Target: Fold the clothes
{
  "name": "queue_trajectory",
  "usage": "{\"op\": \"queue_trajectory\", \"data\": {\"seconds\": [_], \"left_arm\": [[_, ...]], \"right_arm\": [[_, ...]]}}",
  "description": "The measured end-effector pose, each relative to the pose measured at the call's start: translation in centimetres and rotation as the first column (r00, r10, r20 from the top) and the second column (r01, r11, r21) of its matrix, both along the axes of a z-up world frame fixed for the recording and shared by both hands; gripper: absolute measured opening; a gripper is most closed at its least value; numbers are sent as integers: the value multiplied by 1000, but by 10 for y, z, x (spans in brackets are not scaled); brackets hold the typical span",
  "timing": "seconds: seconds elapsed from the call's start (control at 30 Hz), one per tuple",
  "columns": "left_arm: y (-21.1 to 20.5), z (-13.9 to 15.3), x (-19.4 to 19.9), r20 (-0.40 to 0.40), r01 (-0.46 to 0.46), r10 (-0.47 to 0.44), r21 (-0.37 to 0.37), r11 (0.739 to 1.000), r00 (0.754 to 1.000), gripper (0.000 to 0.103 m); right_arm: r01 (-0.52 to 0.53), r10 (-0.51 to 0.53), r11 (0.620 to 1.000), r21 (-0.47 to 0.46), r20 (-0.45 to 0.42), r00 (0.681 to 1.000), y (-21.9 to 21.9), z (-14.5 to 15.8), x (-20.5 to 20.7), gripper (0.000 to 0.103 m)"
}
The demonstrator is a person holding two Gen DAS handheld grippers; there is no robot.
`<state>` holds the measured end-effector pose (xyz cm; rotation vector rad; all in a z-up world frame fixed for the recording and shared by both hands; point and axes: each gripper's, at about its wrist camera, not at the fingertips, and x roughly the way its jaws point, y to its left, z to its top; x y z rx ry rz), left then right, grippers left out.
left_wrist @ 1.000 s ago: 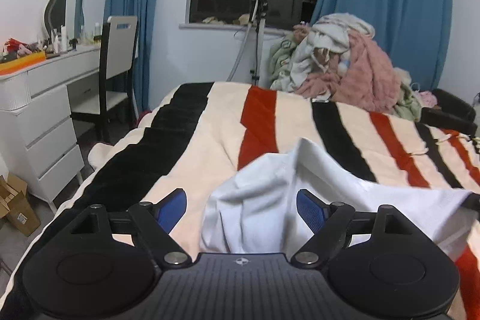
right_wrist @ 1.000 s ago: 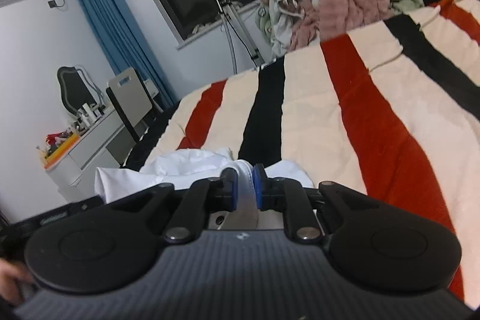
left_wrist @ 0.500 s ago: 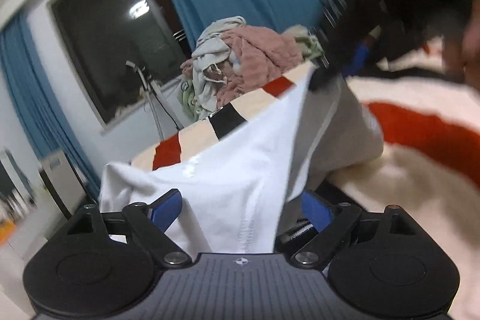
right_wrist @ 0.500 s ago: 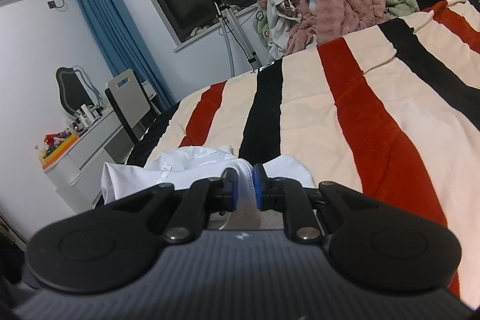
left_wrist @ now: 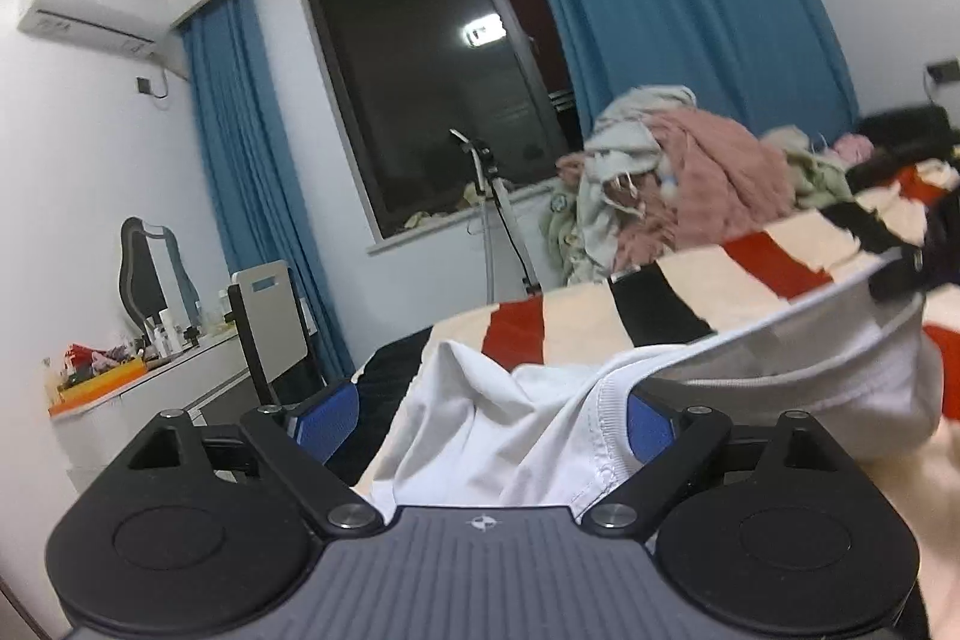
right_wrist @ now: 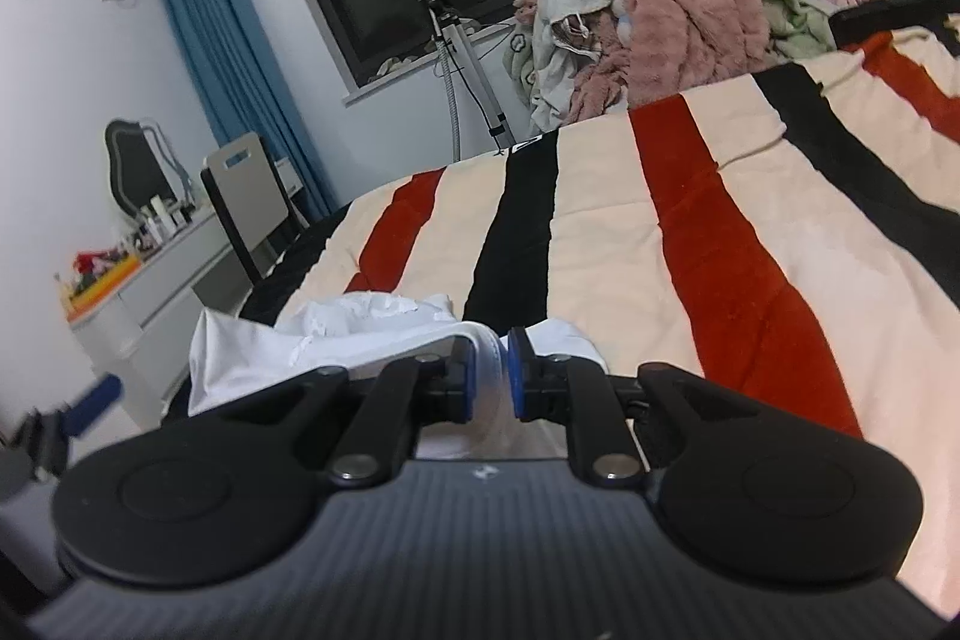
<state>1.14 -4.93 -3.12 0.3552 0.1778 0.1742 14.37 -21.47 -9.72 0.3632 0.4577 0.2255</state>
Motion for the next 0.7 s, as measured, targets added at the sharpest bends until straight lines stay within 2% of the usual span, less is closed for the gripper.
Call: {"op": "queue_trajectory", "data": {"seconds": [0.13, 0.23, 0.33, 0.43, 0.57, 0.7], "left_arm": [[4, 12, -11, 37, 28, -27, -22, 999, 999, 95], [12, 17, -10, 0, 32, -32, -49, 998, 999, 96], [19, 15, -6, -30, 21, -23, -69, 997, 999, 96], [20, 11, -3, -36, 28, -31, -80, 996, 999, 96], [15, 3, 7, -59, 37, -41, -71, 997, 997, 96], [25, 3, 18, -75, 10, -22, -162, 987, 997, 96]], "right_arm": [[-35, 30, 991, -130, -37, 999, 21, -6, -1, 16], [-53, 22, 961, -271, -117, 993, 37, -17, 2, 15], [-6, -23, 967, -256, -108, 994, 33, -19, 2, 15], [69, -71, 972, -226, 1, 997, 27, -7, -8, 15], [135, -108, 972, -193, 144, 984, 22, 10, -25, 15], [177, -119, 967, -184, 289, 950, 22, 24, -41, 15]]}}
